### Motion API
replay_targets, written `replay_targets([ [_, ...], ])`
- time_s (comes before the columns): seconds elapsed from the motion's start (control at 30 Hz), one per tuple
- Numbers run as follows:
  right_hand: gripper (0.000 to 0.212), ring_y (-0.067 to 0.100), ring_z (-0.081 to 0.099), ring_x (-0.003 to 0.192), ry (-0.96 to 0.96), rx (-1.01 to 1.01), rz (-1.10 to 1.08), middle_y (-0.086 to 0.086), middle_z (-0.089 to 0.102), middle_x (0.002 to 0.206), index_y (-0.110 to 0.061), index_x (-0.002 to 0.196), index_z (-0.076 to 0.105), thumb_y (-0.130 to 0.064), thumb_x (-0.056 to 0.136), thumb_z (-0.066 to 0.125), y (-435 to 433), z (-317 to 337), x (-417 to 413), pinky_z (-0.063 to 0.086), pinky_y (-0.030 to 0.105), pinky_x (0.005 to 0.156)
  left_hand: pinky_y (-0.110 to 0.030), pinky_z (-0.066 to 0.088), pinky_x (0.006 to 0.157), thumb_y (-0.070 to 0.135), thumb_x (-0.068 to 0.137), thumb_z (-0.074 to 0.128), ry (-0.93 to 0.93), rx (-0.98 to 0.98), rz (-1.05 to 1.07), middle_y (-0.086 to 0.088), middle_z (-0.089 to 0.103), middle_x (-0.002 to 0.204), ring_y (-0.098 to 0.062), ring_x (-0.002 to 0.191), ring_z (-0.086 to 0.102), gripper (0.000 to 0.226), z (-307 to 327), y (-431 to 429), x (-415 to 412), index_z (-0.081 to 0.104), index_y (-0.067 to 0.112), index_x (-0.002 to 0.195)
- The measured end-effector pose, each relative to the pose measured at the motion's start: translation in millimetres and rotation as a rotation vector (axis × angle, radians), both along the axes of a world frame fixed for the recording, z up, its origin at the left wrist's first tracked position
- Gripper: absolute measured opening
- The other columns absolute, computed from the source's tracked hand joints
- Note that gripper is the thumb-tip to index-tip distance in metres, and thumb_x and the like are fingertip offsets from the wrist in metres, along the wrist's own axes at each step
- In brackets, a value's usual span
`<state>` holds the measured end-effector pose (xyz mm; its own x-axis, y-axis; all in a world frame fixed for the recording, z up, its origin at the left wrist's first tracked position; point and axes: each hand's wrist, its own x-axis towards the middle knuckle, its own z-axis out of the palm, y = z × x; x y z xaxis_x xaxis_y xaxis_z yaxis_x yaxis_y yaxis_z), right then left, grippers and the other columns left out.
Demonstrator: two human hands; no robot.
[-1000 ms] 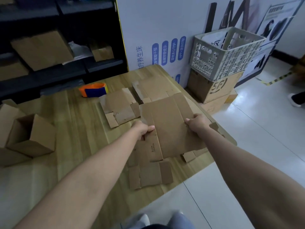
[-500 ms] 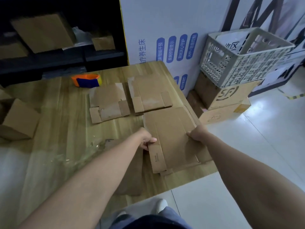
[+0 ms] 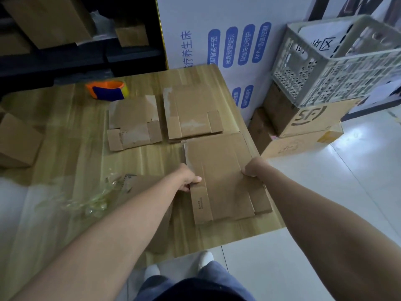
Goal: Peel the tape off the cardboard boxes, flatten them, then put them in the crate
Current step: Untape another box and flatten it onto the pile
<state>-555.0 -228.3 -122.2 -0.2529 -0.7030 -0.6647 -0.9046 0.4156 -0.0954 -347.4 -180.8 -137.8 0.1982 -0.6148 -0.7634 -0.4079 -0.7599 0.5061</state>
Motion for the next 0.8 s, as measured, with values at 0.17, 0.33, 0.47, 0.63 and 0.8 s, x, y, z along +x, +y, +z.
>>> replay_targets([
  [0.17, 0.050, 0.032, 0.045, 0.124, -0.040, -0.157, 0.100, 0.016, 0.047, 0.135, 0.000, 0.135, 0.041, -0.033, 0.097, 0.043, -28, 29, 39, 0.039, 0.036, 0.097, -0.033, 0.044, 0.086, 0.012, 0.083, 0.070, -0.012, -0.258, 0.180, -0.011, 0.053, 0.129, -0.026, 0.110, 0.053, 0.051, 15, -18, 38, 0.045, 0.005, 0.126],
  [0.33, 0.045, 0.031, 0.056, 0.111, -0.169, -0.296, 0.144, 0.015, 0.059, 0.120, 0.000, 0.120, 0.055, -0.037, 0.094, 0.052, -52, 44, 108, 0.037, 0.030, 0.073, -0.042, 0.048, 0.087, 0.018, 0.082, 0.072, 0.111, -0.303, 0.345, -0.006, 0.042, 0.143, -0.027, 0.112, 0.052, 0.082, 33, -28, 104, 0.023, 0.023, 0.147],
  [0.47, 0.030, 0.031, 0.057, 0.107, -0.366, -0.332, 0.129, 0.016, 0.062, 0.115, -0.001, 0.114, 0.061, -0.018, 0.092, 0.052, -75, 54, 172, 0.042, 0.029, 0.075, -0.040, 0.039, 0.104, 0.016, 0.080, 0.074, 0.076, -0.337, 0.391, -0.007, 0.036, 0.148, -0.028, 0.128, 0.043, 0.090, 39, -46, 161, 0.018, 0.017, 0.150],
  [0.63, 0.028, 0.027, 0.061, 0.090, -0.351, -0.343, 0.259, 0.010, 0.062, 0.093, 0.002, 0.110, 0.059, -0.017, 0.095, 0.047, -99, 48, 247, 0.050, 0.030, 0.069, -0.037, 0.044, 0.087, 0.021, 0.080, 0.074, -0.075, -0.328, 0.474, -0.012, 0.051, 0.133, -0.030, 0.118, 0.051, 0.060, 32, -78, 230, 0.042, 0.006, 0.129],
  [0.8, 0.032, 0.031, 0.056, 0.112, -0.293, -0.334, 0.255, 0.017, 0.057, 0.122, 0.001, 0.122, 0.052, -0.015, 0.094, 0.048, -127, 10, 302, 0.046, 0.032, 0.085, -0.039, 0.047, 0.093, 0.022, 0.079, 0.075, -0.166, -0.301, 0.356, -0.011, 0.058, 0.127, -0.029, 0.113, 0.056, 0.055, 4, -108, 283, 0.051, 0.006, 0.126],
])
